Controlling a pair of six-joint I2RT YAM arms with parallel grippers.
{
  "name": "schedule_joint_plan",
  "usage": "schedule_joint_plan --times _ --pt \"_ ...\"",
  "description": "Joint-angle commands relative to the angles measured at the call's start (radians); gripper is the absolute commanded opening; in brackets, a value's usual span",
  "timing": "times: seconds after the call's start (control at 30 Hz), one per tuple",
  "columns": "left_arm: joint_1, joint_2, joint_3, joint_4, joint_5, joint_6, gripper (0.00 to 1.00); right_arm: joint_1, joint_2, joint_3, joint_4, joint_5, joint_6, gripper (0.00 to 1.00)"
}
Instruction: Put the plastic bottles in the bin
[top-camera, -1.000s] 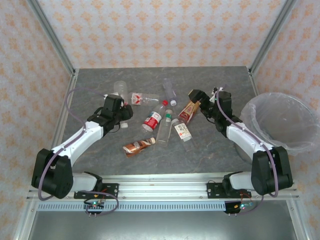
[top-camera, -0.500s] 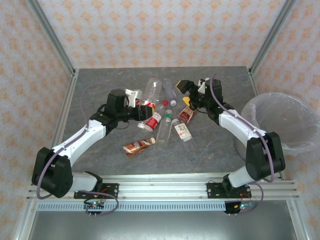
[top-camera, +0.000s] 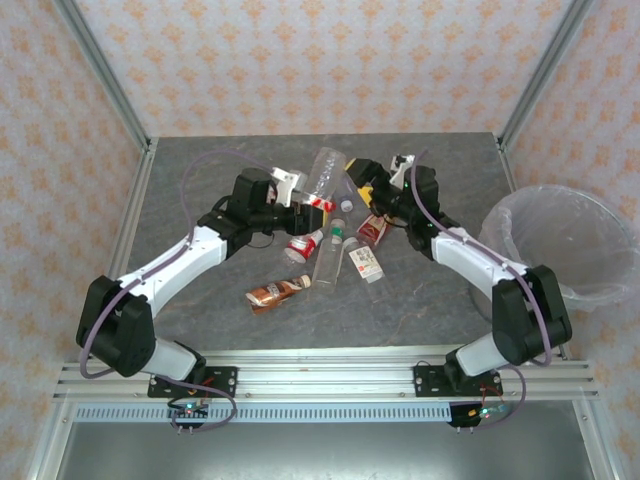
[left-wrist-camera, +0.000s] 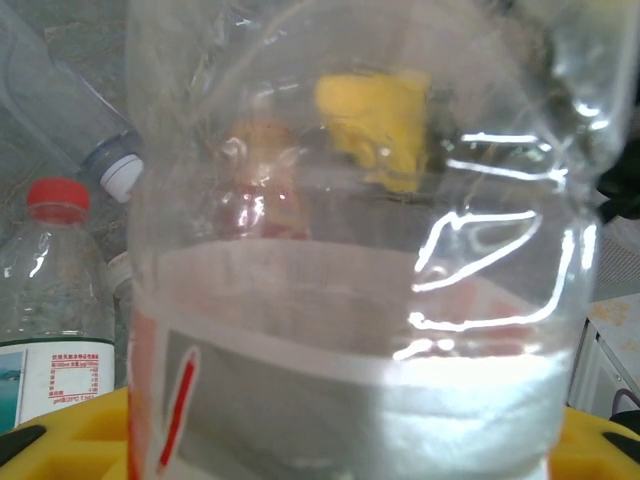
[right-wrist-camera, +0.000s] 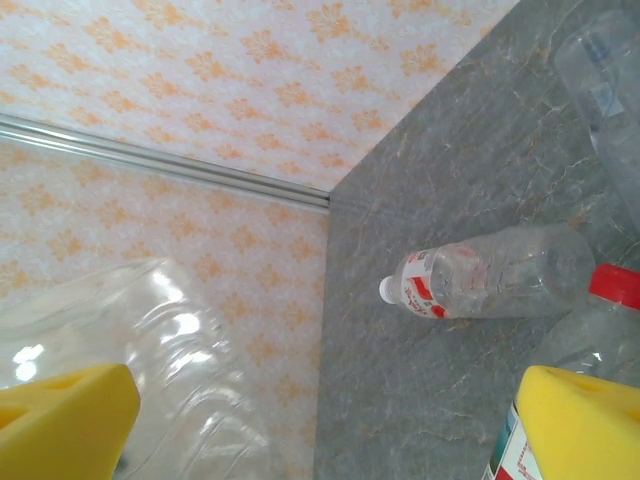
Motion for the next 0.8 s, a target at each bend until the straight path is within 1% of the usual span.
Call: schedule_joint_plan --times 0.0,0.07,0.17,0.2,0.27,0.33,0.4,0.43,0.5,0.53,0.57,0.63,0.77 --pt "-0.015 0.049 0.031 -0.048 -0.031 0.020 0.49 0.034 -0.077 0.023 0.094 -0.010 -0.061 0.99" --pt "-0.016 0.061 0.043 -0.061 -0.036 0.023 0.49 0.041 -0.075 0.033 0.053 -0.016 -0.088 0.99" --pt "-0.016 0.064 0.052 -0.078 -0.056 0.033 0.49 0.042 -0.086 0.010 0.087 -0.001 -0.089 0.99" --pt "-0.015 0.062 0.053 -0.083 -0.046 0.037 0.50 0.043 -0.088 0.021 0.052 0.004 -0.104 0.99" --pt "-0.017 0.057 0.053 -0.076 0.000 0.047 0.52 0.046 -0.081 0.057 -0.072 0.021 -0.137 0.99" --pt "-0.025 0.054 0.054 -0.071 0.032 0.061 0.55 0.057 -0.062 0.087 -0.143 0.053 -0.151 0.99" --pt "-0.043 0.051 0.059 -0.084 0.019 0.085 0.55 0.064 -0.033 0.138 -0.271 0.104 -0.153 0.99" --pt "-0.051 0.048 0.059 -0.087 0.000 0.092 0.55 0.064 -0.025 0.149 -0.305 0.124 -0.144 0.99" --pt "-0.061 0.046 0.059 -0.086 -0.020 0.096 0.55 0.066 -0.014 0.149 -0.302 0.132 -0.129 0.99" --pt "-0.065 0.050 0.063 -0.092 -0.030 0.099 0.54 0.065 -0.008 0.147 -0.282 0.115 -0.122 0.99" --pt "-0.068 0.053 0.068 -0.098 -0.039 0.101 0.54 0.065 0.000 0.152 -0.270 0.094 -0.121 0.98" --pt "-0.071 0.061 0.076 -0.100 -0.048 0.103 0.54 0.066 0.020 0.177 -0.301 0.063 -0.127 0.95" --pt "-0.077 0.058 0.069 -0.069 -0.053 0.094 0.56 0.066 0.038 0.187 -0.349 0.069 -0.137 0.84"
